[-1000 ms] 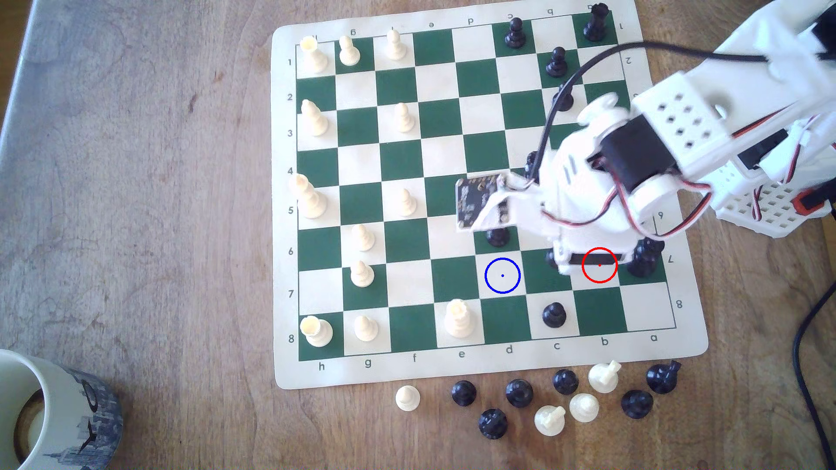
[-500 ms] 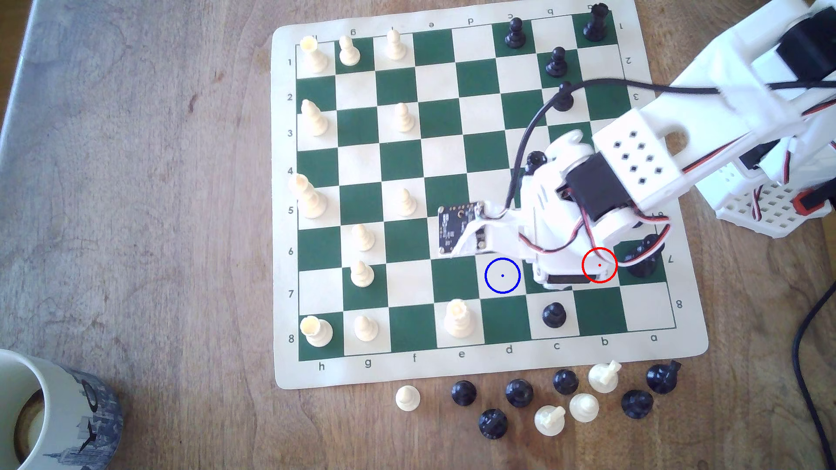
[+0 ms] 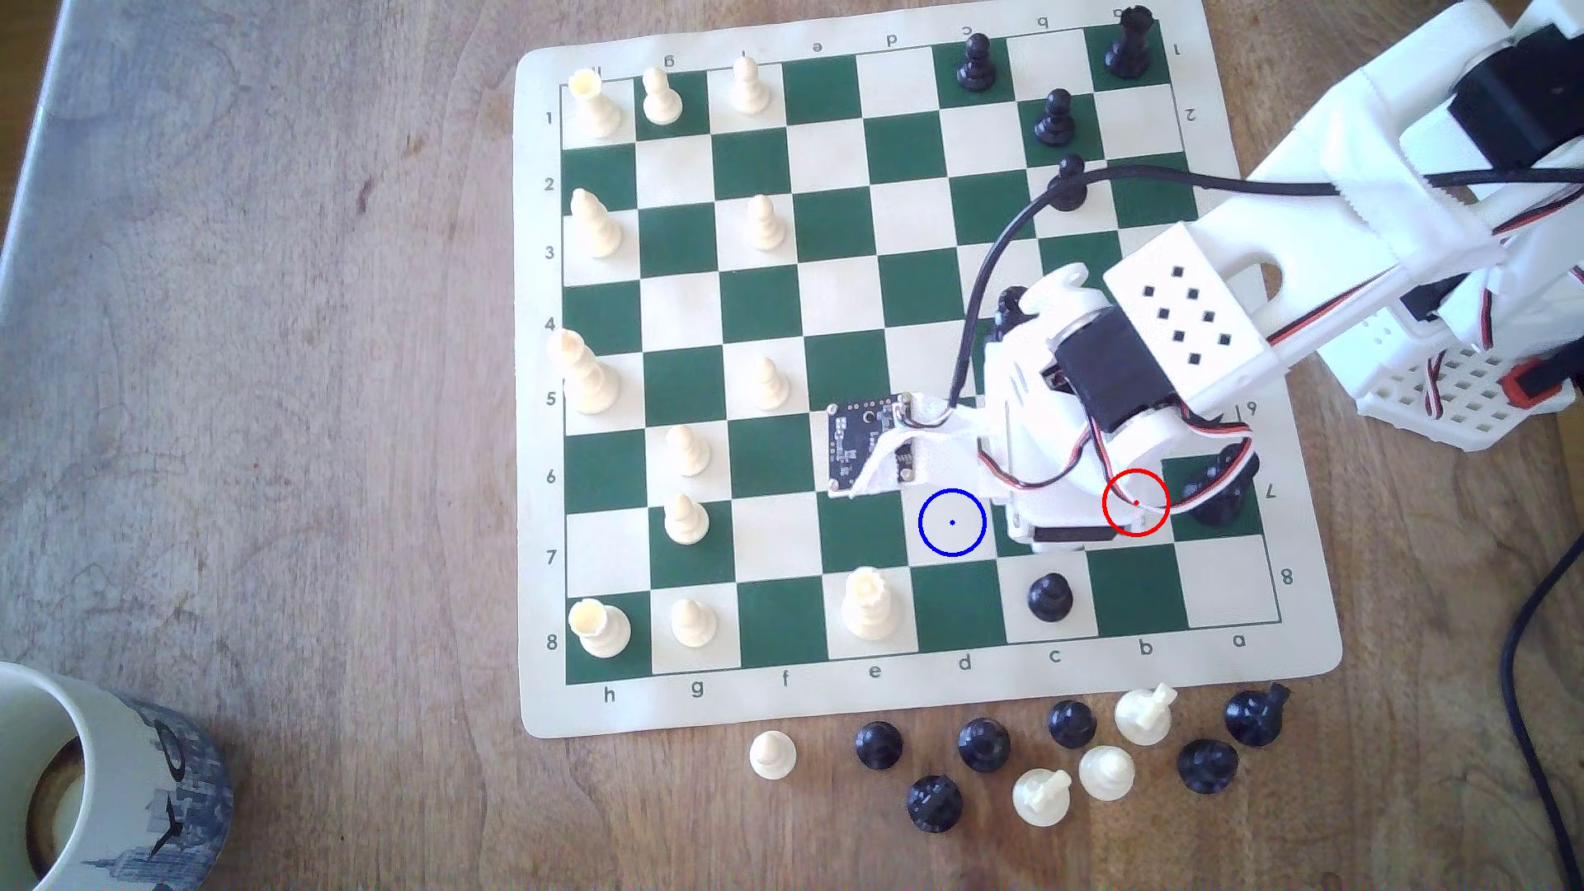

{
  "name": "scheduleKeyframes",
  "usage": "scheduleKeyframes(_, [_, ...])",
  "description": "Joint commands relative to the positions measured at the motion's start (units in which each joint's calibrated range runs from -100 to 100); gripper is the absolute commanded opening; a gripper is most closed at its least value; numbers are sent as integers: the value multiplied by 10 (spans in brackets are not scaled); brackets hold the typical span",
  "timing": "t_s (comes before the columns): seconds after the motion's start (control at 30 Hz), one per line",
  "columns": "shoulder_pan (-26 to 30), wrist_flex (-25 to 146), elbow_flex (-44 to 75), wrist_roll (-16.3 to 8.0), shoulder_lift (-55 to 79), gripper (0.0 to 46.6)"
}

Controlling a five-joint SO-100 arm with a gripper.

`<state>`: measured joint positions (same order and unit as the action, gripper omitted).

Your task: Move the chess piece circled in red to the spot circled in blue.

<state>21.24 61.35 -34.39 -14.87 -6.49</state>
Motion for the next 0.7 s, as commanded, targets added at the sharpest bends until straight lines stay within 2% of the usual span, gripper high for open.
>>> scheduleKeyframes(0.0, [-5, -7, 36, 1, -31, 152])
scheduleKeyframes(0.1, [-18, -3, 23, 1, -73, 184])
scheduleKeyframes(0.4, [-73, 60, 5, 7, -255, 218])
scheduleKeyframes(0.57, [-88, 47, -84, 8, -384, 224])
scheduleKeyframes(0.67, [-108, 20, -159, 19, -481, 212])
